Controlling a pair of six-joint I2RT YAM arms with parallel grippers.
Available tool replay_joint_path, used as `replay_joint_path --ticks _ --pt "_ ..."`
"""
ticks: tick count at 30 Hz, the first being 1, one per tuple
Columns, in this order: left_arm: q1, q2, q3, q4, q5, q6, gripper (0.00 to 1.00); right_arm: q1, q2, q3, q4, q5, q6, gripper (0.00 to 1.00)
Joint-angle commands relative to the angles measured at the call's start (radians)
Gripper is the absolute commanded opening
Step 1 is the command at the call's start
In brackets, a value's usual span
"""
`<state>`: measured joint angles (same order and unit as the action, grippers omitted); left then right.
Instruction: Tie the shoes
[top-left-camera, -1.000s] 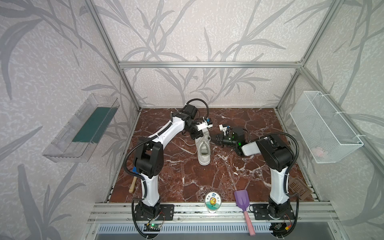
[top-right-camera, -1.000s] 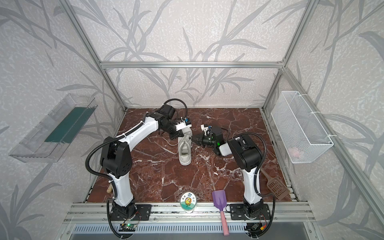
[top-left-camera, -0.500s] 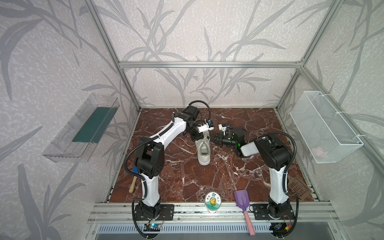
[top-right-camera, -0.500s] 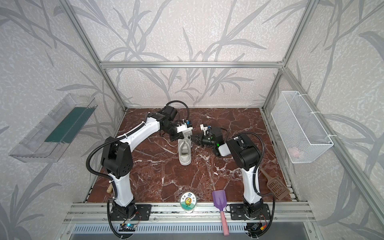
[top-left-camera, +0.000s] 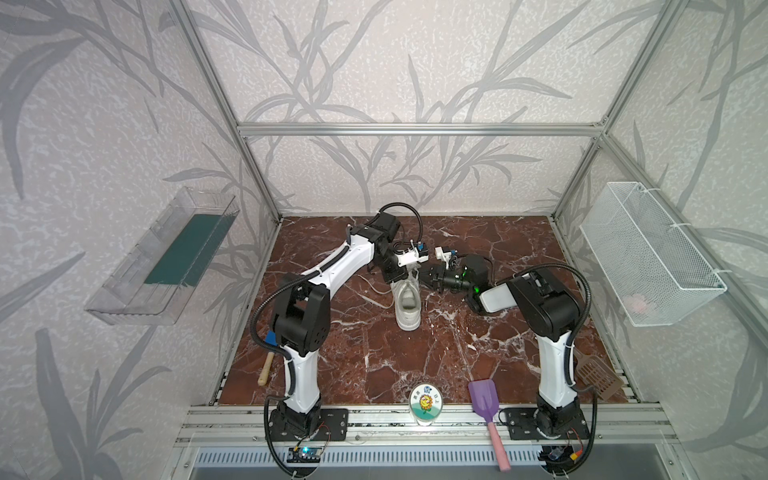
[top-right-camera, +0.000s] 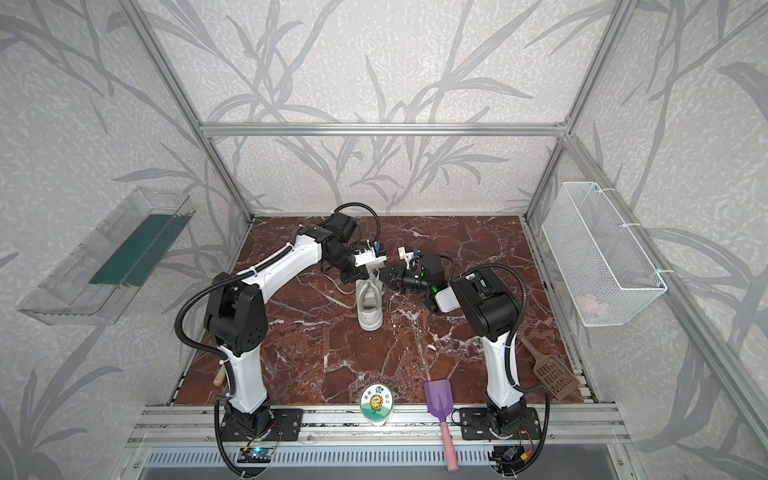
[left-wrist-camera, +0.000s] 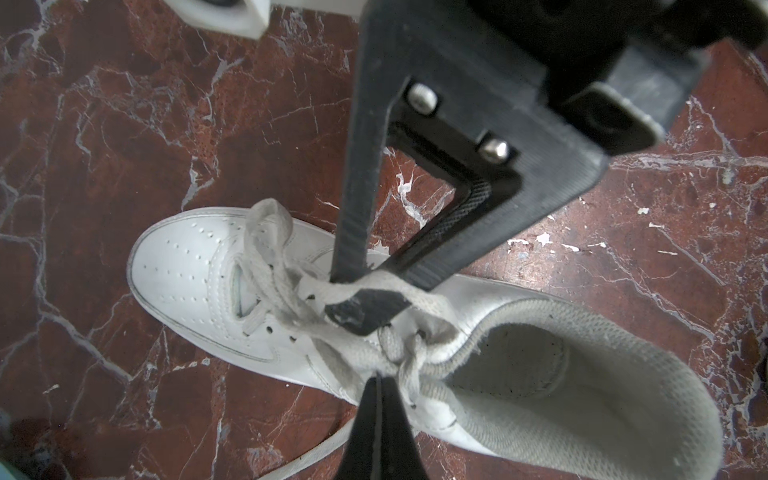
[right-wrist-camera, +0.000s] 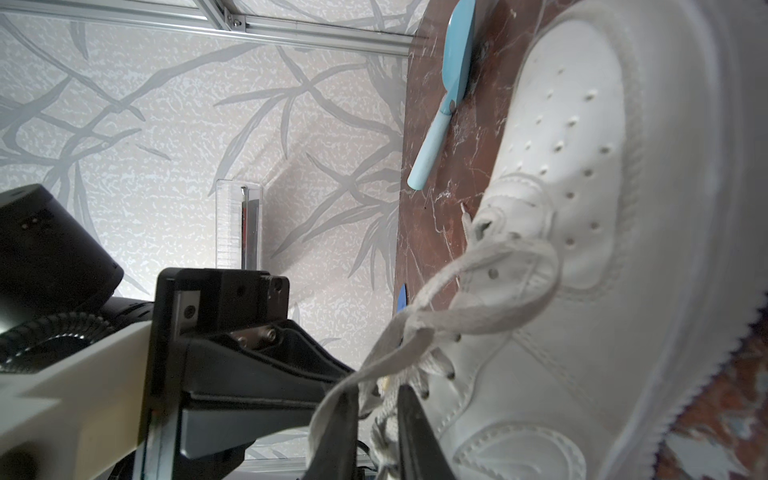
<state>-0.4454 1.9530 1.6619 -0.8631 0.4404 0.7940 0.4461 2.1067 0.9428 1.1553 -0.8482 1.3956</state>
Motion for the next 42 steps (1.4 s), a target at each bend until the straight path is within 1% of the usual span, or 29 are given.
replay_joint_path --ticks 1,15,27,29,33,35,39,42 --pt "-0.010 0.014 0.027 -0.042 -0.002 0.033 0.00 0.006 0.015 0.027 0.042 -0.017 0.000 0.21" --pt "-0.019 0.023 0.045 -0.047 -0.002 0.027 0.00 0.018 0.021 0.057 0.001 -0.030 -0.012 0.23" --pt "-0.020 0.021 0.047 -0.043 -0.005 0.018 0.00 0.021 -0.001 0.050 -0.104 -0.036 -0.087 0.22" --pt "-0.020 0.019 0.045 -0.043 -0.006 0.014 0.00 0.021 -0.004 0.051 -0.111 -0.040 -0.094 0.19" --pt "-0.020 0.018 0.056 -0.053 -0.030 -0.005 0.00 0.022 -0.014 0.052 -0.153 -0.039 -0.129 0.05" --pt "-0.019 0.014 0.060 -0.060 -0.042 -0.007 0.04 0.022 -0.023 0.052 -0.184 -0.039 -0.157 0.00" --pt "-0.006 -0.007 0.061 -0.054 -0.046 -0.021 0.21 0.020 -0.041 0.065 -0.253 -0.042 -0.223 0.00" --pt "0.010 -0.031 0.053 -0.028 -0.028 -0.055 0.29 0.020 -0.052 0.084 -0.310 -0.053 -0.286 0.00"
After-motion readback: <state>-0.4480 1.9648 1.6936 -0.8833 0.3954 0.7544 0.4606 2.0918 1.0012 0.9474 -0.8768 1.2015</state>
